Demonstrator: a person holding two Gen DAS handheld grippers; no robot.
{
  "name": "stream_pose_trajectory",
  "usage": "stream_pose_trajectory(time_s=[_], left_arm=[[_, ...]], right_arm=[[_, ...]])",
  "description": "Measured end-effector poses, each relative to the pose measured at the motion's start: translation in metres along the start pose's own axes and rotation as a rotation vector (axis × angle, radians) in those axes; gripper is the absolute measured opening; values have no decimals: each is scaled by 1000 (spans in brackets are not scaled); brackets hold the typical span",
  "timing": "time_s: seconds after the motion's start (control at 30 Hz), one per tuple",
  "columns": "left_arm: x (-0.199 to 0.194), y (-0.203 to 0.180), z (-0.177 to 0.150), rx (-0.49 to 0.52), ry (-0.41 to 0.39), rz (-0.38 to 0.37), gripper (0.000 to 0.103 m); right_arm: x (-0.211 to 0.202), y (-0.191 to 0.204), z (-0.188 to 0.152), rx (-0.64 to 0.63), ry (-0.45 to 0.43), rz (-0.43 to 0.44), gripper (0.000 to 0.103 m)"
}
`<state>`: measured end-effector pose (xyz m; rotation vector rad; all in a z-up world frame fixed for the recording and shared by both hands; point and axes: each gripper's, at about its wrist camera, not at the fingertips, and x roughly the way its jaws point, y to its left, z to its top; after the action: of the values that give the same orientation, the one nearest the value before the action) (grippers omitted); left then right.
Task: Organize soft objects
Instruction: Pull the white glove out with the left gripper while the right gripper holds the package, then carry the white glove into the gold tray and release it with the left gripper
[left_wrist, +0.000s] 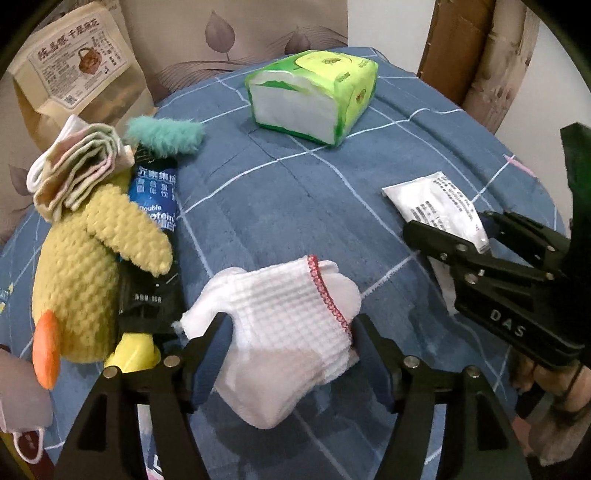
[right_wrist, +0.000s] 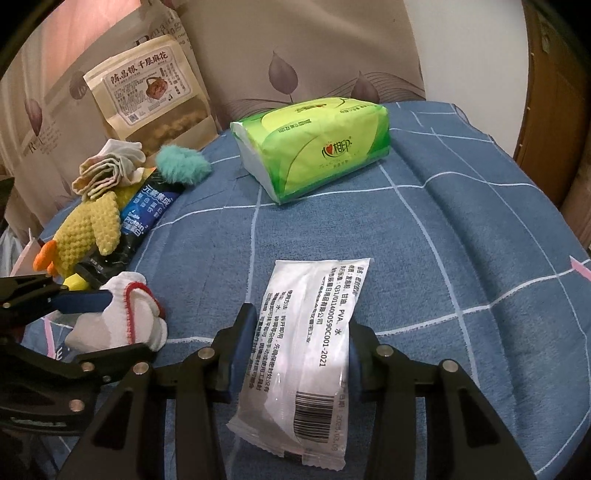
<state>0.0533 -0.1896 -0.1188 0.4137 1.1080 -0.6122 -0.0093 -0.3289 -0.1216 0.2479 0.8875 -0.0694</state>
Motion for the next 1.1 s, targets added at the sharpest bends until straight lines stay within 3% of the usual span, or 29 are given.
stream_pose_trajectory(time_s=[0.07,0.13,0.2,0.3,0.67,1.1], left_arm=[[1,0,1,-5,3,7,67],[0,-2,1,14,1,30,54],[-2,0,2,11,-4,53,31],[-6,11,2,-30,-5,30,22],[-37,16,-1,-46,-48,-7,21],[-99,51,0,-104,-154,79,21]], right_arm=[[0,0,0,3,-1,4,42],[0,0,0,6,-1,7,42],[0,0,0,4,-1,5,42],[0,0,0,3,-1,3,42],[0,1,-1,-3,0,-6,42],[1,3,-1,-11,1,-14,42]])
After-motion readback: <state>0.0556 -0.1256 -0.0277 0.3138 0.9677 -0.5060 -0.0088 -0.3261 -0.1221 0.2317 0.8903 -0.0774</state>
